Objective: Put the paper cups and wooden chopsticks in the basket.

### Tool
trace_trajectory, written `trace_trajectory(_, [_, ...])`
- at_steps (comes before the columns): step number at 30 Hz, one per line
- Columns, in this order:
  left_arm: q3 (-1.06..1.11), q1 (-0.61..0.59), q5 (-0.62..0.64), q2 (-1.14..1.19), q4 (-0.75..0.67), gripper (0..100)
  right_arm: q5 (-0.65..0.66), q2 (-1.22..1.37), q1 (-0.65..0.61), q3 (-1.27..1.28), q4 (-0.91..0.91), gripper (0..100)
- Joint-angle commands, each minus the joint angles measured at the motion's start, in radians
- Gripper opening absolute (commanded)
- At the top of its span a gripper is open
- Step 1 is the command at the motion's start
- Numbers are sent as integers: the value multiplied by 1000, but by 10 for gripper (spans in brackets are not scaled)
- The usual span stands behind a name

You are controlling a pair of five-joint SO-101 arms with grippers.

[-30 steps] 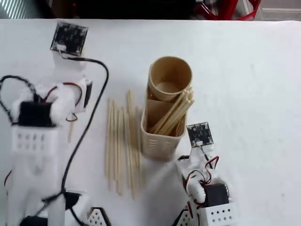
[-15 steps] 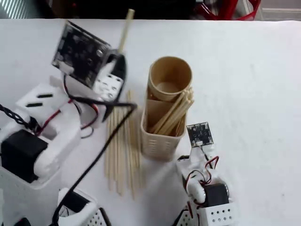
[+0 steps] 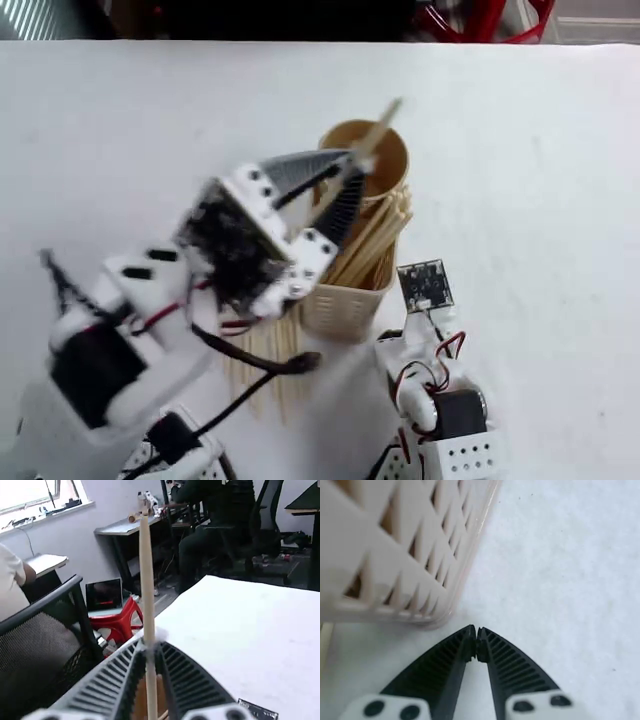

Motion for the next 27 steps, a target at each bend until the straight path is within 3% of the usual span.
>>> trace_trajectory(1, [18,48,-29,-16,-161,23,2,-7,5,9,4,19])
trace_trajectory(14, [143,91,-28,82,-199,31,2,-7,5,9,4,19])
trace_trajectory(18, [140,87,-28,82,-190,87,2,-7,5,9,4,19])
trace_trajectory(27, [138,-73,-28,79,-176,94,2,-7,4,9,4,19])
